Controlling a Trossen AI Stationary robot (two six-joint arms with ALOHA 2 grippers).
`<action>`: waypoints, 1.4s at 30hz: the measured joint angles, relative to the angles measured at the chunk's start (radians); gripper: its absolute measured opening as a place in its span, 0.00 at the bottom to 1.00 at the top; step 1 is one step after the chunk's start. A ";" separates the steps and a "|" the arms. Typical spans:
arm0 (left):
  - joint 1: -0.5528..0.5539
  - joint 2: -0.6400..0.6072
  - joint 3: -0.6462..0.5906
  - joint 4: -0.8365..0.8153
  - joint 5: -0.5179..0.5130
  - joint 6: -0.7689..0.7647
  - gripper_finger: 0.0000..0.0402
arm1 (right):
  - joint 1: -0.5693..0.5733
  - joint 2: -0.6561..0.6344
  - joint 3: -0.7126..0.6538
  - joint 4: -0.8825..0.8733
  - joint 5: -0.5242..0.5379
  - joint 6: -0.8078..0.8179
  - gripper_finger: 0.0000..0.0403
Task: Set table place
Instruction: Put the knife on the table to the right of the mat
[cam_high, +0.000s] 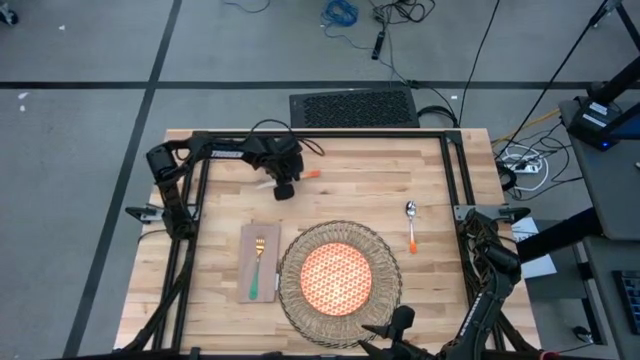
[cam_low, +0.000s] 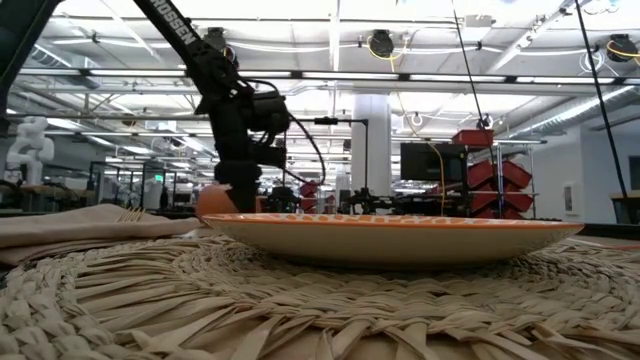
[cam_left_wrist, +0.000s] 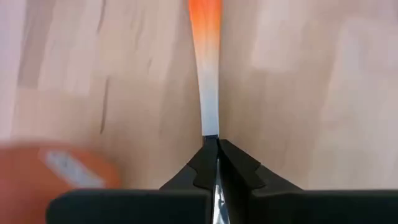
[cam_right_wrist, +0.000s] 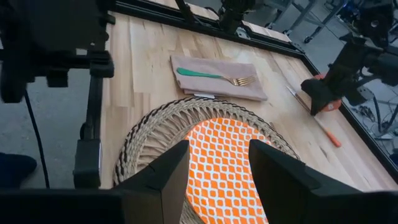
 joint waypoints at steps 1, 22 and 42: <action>-0.010 0.010 0.019 -0.006 0.001 0.000 0.00 | -0.002 0.000 0.000 0.000 0.000 -0.002 0.38; -0.174 0.376 0.610 -0.499 -0.218 0.130 0.00 | -0.007 0.000 0.000 0.058 0.001 -0.049 0.38; -0.279 0.385 0.799 -0.564 -0.210 0.152 0.00 | -0.007 0.000 0.000 0.087 0.003 -0.061 0.38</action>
